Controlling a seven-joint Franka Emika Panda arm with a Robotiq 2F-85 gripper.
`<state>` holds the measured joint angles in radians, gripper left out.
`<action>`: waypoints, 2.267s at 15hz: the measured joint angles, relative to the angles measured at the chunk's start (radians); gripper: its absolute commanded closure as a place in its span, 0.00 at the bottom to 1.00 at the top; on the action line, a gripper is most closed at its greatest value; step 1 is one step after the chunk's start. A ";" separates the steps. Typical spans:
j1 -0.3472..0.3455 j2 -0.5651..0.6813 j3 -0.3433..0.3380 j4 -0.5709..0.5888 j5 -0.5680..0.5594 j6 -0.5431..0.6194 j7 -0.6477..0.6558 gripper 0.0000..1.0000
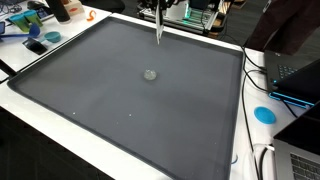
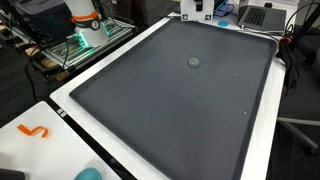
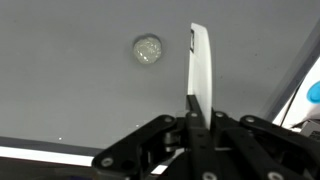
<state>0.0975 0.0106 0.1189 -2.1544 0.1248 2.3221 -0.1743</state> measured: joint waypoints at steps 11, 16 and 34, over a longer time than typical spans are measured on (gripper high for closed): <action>0.028 0.084 0.018 0.216 -0.133 -0.171 0.029 0.99; 0.034 0.104 0.028 0.270 -0.136 -0.178 -0.058 0.96; 0.028 0.141 0.028 0.286 -0.133 -0.186 -0.119 0.99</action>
<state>0.1260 0.1514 0.1469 -1.8688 -0.0080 2.1363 -0.2935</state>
